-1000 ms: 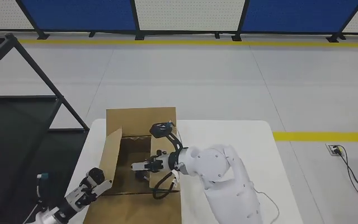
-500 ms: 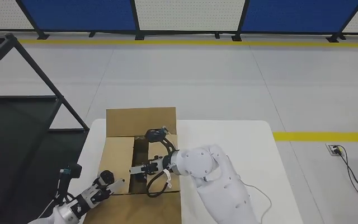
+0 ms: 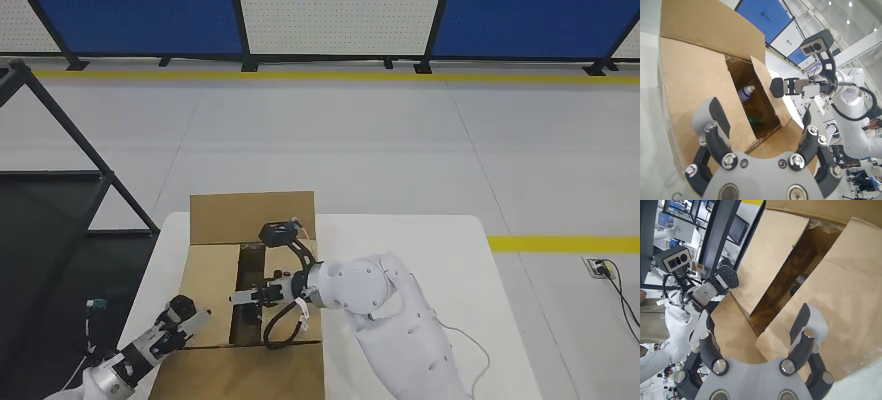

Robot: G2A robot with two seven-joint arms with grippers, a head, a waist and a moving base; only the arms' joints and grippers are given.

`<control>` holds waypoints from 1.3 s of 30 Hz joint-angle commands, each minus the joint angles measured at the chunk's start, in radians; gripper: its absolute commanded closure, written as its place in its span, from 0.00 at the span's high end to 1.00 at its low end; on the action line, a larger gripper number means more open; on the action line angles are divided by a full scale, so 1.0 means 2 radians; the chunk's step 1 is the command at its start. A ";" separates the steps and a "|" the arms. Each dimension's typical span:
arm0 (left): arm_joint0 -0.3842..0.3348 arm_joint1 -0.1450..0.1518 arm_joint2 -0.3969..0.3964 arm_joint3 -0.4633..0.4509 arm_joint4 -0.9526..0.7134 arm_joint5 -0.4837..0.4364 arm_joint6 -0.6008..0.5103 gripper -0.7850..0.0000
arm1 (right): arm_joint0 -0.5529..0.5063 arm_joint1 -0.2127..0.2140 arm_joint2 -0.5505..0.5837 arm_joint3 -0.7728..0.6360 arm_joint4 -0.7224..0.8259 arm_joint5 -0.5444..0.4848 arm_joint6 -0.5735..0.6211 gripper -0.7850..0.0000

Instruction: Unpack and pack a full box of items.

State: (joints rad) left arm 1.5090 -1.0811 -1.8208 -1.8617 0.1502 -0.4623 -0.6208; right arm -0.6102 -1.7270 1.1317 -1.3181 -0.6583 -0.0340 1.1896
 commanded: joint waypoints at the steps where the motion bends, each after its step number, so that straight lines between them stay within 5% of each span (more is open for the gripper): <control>1: 0.002 0.001 -0.010 -0.005 -0.019 0.002 0.001 1.00 | 0.004 0.002 0.004 -0.002 0.003 0.000 0.001 1.00; 9: 0.020 0.006 -0.090 -0.014 -0.138 0.005 -0.014 1.00 | 0.022 0.012 0.049 -0.008 0.058 -0.033 -0.014 1.00; 15: 0.054 0.018 -0.186 0.020 -0.272 -0.030 -0.164 1.00 | 0.019 0.018 0.066 -0.023 0.061 -0.042 -0.005 1.00; 29: 0.055 0.018 -0.179 0.013 -0.275 -0.018 -0.160 1.00 | 0.010 0.018 0.065 -0.014 0.075 -0.052 -0.024 1.00; 39: 0.072 0.031 -0.193 0.061 -0.335 0.027 -0.315 1.00 | 0.060 0.031 0.104 0.137 0.103 -0.184 -0.130 1.00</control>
State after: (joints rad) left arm 1.6528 -1.0213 -2.2032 -1.7549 -0.4890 -0.4198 -1.2070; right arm -0.5076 -1.6685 1.3311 -1.0913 -0.4475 -0.3776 0.9604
